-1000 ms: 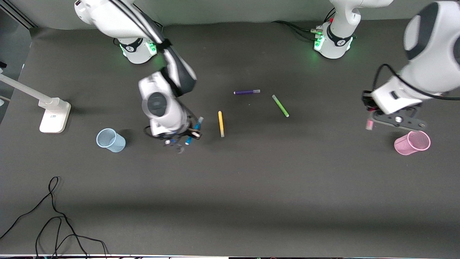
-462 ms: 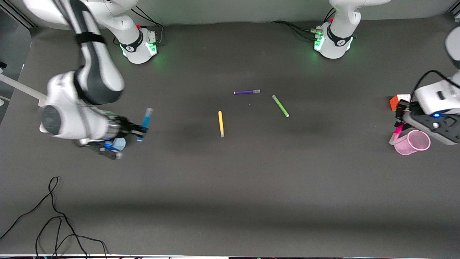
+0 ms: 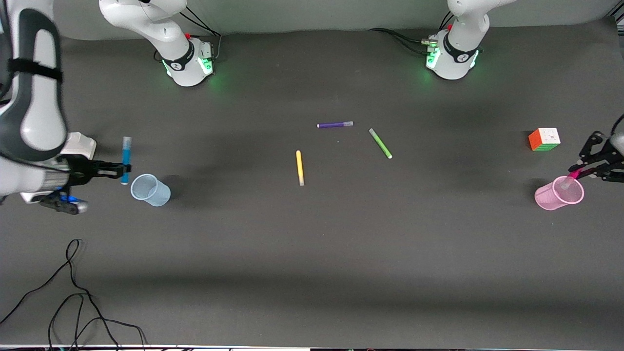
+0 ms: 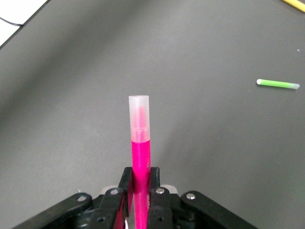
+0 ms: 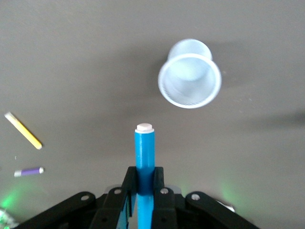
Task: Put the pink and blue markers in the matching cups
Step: 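Lower the blue marker into the blue cup while the left gripper drops pink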
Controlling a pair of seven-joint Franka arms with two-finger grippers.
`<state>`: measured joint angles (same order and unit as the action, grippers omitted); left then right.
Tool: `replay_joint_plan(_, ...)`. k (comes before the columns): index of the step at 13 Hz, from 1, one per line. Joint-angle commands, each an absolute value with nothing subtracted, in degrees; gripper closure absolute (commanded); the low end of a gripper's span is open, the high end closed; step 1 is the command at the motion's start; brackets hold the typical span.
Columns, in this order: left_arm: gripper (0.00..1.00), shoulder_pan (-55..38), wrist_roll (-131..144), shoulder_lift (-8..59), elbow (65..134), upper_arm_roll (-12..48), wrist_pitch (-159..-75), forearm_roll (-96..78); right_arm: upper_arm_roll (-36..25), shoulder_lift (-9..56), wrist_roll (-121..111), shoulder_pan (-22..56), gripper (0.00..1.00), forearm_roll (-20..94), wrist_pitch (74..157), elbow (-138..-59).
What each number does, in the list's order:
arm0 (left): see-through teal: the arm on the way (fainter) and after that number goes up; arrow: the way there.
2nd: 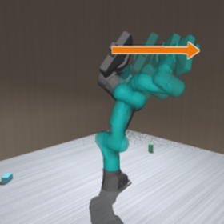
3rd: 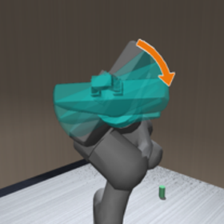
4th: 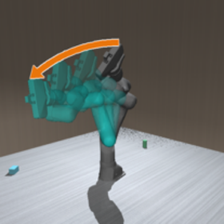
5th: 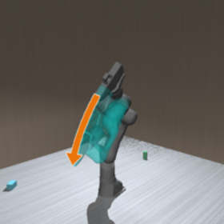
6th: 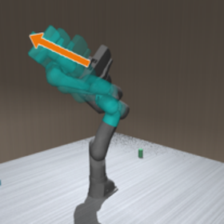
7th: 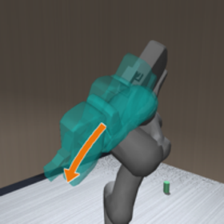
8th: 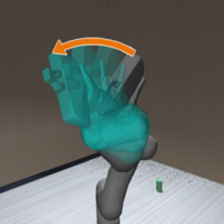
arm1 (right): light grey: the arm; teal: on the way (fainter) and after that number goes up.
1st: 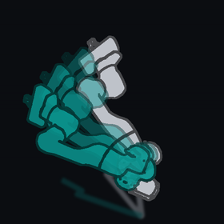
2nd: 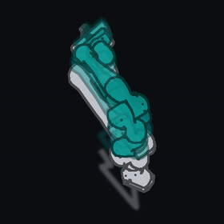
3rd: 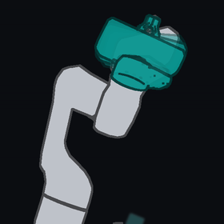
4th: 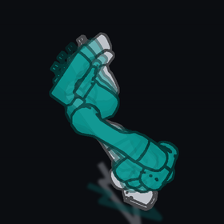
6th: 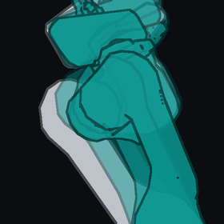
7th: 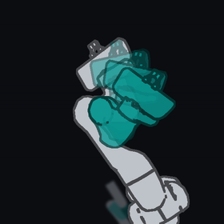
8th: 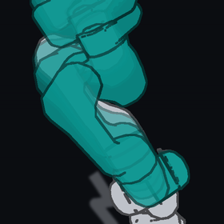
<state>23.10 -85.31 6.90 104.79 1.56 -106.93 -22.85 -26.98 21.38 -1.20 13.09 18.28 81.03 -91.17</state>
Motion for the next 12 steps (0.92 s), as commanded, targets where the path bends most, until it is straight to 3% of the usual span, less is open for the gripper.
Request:
replay_joint_plan(1,1.0,28.0,-100.5,12.2,104.4,2.4,-107.4,-30.2,-26.9,35.3,-5.4,7.0,0.91,23.6,69.6,-76.2)
replay_joint_plan(7,1.0,36.6,-117.1,23.9,99.9,2.5,-105.4,-36.6,-26.7,44.5,-5.1,5.2,0.91,29.3,66.6,-73.6)
replay_joint_plan(12,1.0,39.7,-120.7,33.7,90.8,2.8,-98.0,-39.9,-26.5,48.2,-5.5,4.7,0.91,29.4,66.6,-73.7)
